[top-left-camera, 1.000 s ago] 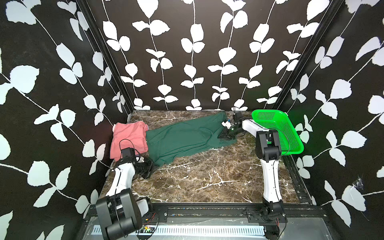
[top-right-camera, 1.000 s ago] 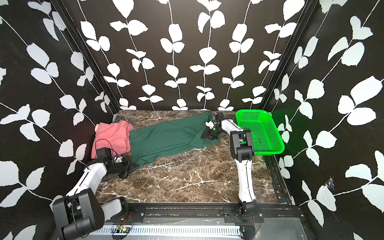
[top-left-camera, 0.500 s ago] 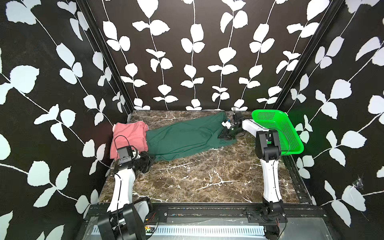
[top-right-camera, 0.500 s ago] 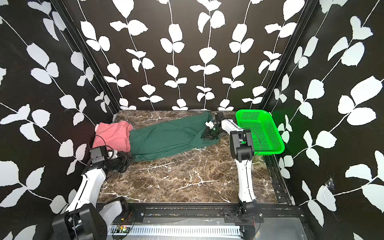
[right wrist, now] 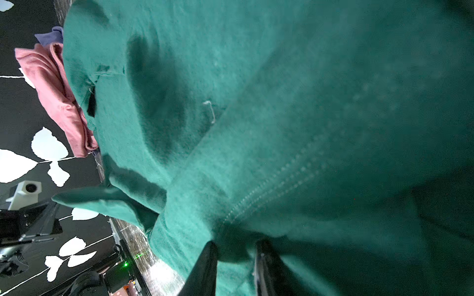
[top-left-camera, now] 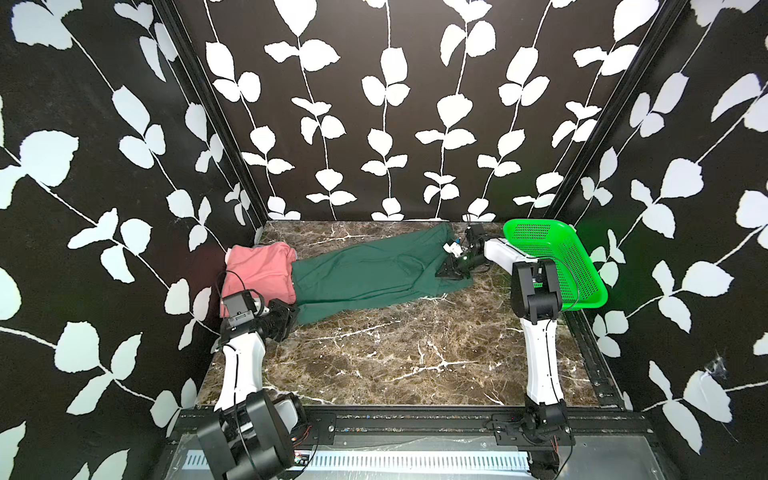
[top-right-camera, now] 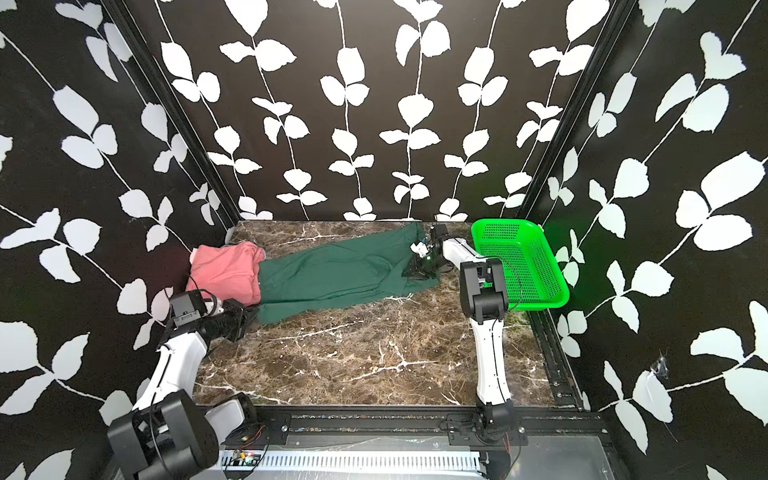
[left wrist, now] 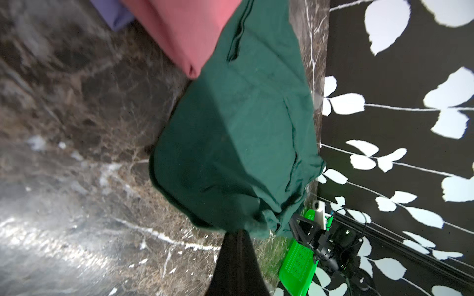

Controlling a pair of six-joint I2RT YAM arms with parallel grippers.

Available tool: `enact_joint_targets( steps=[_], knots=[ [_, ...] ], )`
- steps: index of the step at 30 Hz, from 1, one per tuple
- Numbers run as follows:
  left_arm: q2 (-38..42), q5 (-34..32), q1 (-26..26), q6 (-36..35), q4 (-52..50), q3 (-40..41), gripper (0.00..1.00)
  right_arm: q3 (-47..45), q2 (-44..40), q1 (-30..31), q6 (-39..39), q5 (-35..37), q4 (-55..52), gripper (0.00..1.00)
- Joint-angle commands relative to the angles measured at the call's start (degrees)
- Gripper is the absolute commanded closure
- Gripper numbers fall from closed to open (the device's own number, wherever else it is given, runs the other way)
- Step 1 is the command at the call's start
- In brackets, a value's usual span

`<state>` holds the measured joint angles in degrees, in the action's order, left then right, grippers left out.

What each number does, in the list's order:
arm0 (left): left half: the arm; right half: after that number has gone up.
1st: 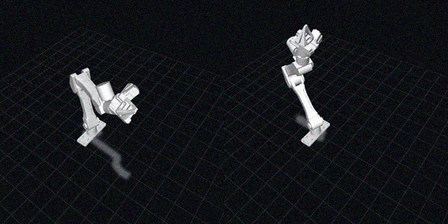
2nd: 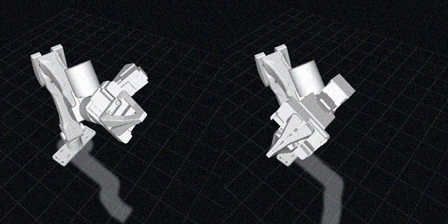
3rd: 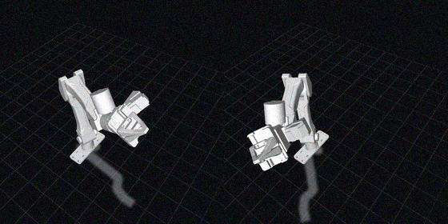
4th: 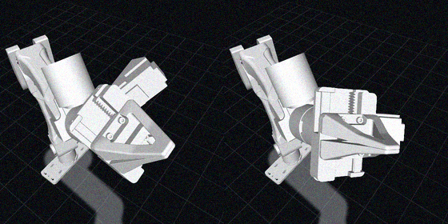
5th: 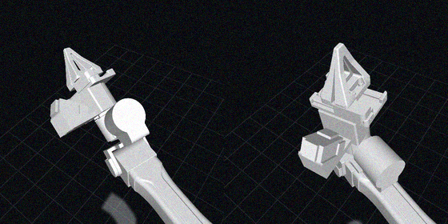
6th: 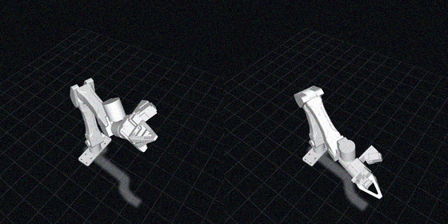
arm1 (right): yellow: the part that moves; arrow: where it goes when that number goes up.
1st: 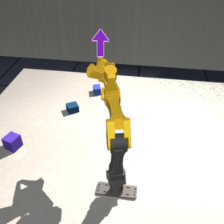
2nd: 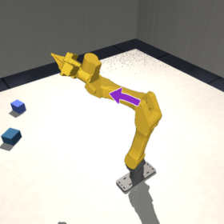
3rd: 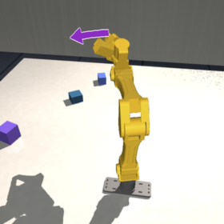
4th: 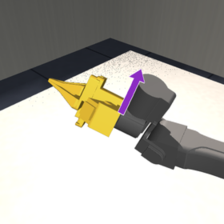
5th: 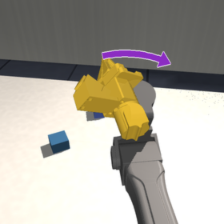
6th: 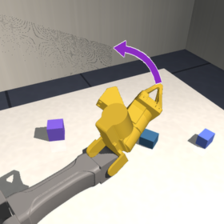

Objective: Fold and stack t-shirts
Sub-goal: Fold the T-shirt.

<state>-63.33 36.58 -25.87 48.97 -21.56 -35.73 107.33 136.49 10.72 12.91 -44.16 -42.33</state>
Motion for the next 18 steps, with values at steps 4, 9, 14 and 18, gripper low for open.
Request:
enact_joint_targets(
  steps=[4, 9, 14, 18],
  knots=[
    [-9.1, 4.0, -1.5, -3.6, 5.5, -6.4, 1.00, -1.4, 4.7, 0.8, 0.1, 5.4, -4.3, 0.72],
    [-16.2, 6.2, -1.8, -3.3, 8.9, -9.7, 1.00, -1.7, 4.6, 0.9, 0.2, 5.5, -4.4, 0.72],
    [-21.5, 7.6, -1.6, -4.0, 9.4, -12.9, 1.00, -2.4, 4.2, 0.9, 0.6, 5.9, -4.2, 0.72],
    [-24.8, 10.0, -1.6, -4.0, 10.3, -13.9, 1.00, -3.3, 3.3, 1.0, 0.1, 5.8, -5.5, 0.58]
  ],
)
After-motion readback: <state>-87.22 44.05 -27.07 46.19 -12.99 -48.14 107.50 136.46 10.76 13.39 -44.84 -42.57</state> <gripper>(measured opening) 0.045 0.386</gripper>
